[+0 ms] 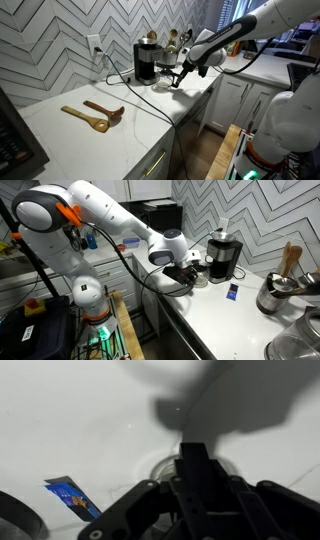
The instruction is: Put the kettle on the coffee maker stand
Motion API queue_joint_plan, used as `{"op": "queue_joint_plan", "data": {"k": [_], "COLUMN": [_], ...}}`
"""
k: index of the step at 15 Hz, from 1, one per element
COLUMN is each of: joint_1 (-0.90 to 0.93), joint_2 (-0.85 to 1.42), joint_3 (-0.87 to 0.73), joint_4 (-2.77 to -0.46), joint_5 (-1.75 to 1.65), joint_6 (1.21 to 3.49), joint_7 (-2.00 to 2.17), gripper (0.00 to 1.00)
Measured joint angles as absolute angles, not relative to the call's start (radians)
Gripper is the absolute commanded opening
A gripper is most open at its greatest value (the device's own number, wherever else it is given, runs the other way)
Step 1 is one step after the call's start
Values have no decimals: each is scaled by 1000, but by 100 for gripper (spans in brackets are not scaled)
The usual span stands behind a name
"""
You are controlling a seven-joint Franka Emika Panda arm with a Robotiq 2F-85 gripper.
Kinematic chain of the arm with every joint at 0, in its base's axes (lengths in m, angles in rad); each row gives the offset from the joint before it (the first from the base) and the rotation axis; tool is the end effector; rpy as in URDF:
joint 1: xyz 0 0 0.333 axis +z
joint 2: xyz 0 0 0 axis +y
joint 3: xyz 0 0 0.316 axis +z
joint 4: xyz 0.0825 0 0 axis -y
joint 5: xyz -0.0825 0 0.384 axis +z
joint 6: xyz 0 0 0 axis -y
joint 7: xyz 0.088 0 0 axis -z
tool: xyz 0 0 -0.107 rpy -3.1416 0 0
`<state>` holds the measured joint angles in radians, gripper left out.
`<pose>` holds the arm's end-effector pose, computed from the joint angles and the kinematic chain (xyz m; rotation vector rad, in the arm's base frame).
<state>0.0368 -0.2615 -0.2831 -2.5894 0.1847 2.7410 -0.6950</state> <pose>0.4420 -0.1183 0.3874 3.0170 0.4365 0.6705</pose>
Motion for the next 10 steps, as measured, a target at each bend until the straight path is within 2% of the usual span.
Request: {"op": "queue_joint_plan", "data": {"k": [7,8,10], "joint_1": [31,27,22], "joint_2": [-244,-238,-227], "joint_3": [-286,-286,-286], "joint_4": [-2495,-2483,-2466], "joint_5": [202,202,202], "joint_6": [2566,2545,2529], "joint_7": [-709,-709,-709], "gripper": [7,30,30]}}
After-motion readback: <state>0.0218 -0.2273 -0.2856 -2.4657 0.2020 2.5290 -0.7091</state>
